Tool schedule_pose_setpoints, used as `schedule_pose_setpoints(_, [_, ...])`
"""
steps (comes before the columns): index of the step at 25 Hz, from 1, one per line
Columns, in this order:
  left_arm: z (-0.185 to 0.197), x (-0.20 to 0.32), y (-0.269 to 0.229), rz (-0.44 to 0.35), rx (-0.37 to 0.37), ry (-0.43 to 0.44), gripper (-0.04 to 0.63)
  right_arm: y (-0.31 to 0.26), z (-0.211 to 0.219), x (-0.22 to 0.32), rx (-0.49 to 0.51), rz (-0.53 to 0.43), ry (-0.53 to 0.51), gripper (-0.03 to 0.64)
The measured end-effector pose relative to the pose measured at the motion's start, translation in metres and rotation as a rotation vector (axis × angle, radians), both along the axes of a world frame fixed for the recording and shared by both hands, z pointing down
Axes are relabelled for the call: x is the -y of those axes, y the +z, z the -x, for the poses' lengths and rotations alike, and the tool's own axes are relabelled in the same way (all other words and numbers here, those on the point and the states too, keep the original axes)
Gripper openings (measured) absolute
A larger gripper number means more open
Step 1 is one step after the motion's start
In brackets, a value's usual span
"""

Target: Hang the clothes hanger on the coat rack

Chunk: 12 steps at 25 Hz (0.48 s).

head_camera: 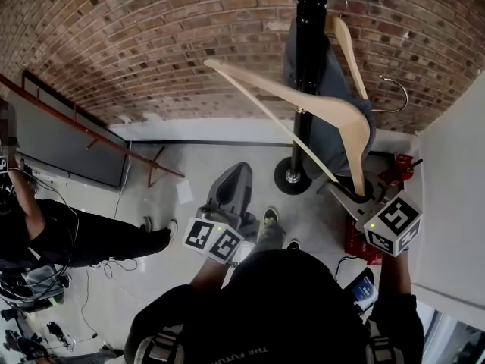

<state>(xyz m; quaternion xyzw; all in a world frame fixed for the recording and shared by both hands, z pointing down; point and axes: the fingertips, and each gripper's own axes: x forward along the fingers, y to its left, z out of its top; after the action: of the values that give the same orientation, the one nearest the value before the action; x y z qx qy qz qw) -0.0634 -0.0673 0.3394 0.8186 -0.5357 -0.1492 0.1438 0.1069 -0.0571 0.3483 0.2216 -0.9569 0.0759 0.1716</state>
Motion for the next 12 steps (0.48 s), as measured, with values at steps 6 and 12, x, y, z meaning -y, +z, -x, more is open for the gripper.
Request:
schedule_pose_setpoints(6, [0.013,0.054,-0.002,-0.016,-0.012,0.039,0.020,-0.003,0.017,0.037,-0.009,0.015,0.008,0.044])
schedule_pose_setpoints(12, [0.030,0.098,-0.002,-0.012,-0.020,0.071,0.020,-0.009,0.031,0.069,-0.001,0.029,0.013,0.044])
